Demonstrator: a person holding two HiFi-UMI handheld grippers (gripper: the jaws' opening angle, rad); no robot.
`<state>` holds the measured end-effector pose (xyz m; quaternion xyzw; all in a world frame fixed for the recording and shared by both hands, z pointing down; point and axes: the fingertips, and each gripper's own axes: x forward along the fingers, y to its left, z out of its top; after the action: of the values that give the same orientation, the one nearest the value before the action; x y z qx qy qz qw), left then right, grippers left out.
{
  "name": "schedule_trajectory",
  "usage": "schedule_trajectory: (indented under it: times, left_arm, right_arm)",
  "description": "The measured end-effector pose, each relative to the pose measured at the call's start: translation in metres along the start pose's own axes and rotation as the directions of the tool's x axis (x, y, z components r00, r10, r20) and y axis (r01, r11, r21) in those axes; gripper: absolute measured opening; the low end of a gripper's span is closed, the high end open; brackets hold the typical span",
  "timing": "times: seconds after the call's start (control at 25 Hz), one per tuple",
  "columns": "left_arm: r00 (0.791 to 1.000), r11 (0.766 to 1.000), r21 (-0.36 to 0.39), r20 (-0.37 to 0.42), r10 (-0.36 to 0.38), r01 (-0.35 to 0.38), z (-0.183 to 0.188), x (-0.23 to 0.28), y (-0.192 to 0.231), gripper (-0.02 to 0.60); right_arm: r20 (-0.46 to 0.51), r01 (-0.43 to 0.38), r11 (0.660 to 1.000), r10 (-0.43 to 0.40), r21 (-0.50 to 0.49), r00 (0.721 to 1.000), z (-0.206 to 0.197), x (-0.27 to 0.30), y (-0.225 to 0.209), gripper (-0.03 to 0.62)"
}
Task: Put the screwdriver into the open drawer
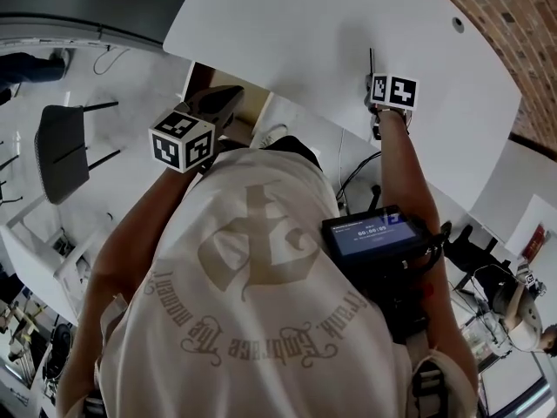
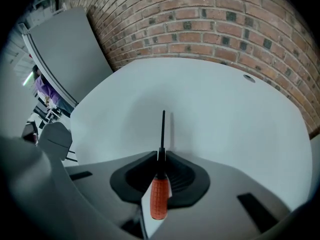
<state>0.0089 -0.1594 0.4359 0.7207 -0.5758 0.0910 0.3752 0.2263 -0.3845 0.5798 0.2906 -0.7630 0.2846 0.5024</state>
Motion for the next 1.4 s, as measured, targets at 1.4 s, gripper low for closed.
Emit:
schedule_trajectory:
  times: [1.4]
  left_arm:
    - [1.0,0.999,0.037,0.005,-0.013,0.013,-0.023,-0.039,-0.014,0.02]
  right_arm:
    - [0.279,-0.289,0.952,0.251,0.102,0.927,-0.004,-0.061,0.088,0.066]
